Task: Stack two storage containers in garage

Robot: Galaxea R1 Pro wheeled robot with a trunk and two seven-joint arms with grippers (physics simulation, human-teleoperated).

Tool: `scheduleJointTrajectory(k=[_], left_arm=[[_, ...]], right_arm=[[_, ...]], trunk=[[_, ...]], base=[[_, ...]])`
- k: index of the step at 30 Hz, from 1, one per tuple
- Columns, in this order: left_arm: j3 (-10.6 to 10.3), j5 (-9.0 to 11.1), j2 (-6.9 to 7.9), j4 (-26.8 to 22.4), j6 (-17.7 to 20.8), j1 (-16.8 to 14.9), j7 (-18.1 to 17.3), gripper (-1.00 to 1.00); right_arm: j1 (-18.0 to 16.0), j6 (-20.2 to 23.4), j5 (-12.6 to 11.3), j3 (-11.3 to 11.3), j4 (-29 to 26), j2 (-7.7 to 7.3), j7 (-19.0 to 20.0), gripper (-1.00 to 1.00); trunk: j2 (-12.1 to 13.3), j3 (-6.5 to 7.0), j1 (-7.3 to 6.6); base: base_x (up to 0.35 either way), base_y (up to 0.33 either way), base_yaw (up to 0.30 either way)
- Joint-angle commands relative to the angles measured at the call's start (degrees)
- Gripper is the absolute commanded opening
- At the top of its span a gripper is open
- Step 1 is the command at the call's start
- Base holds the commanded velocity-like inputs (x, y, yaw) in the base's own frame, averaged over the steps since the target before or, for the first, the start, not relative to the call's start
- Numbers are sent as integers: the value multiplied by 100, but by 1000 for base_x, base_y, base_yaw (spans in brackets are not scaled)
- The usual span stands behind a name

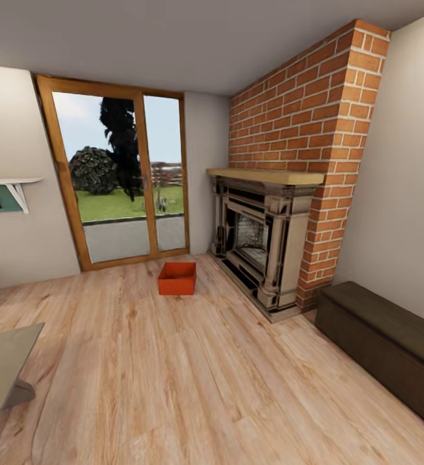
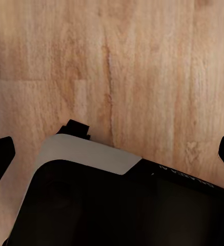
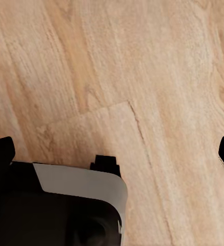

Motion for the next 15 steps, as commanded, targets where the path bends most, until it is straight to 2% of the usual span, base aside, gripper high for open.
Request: scheduleJointTrajectory(k=[1,12,15], left_arm=[[-49,42,-1,1,-14,-3,20,100],[-49,42,1,1,-8,-4,12,100],[-49,42,1,1,-8,-4,12,100]], right_arm=[[-7,-31,-55,48,18,3,23,100],[-7,-31,-55,48,19,5,28,100],[-7,-31,-57,47,19,5,18,100]], trunk=[[-4,-7,4],[-4,-7,4],[-4,-4,4]], base=[[325,5,0],[325,104,2],[325,138,105]])
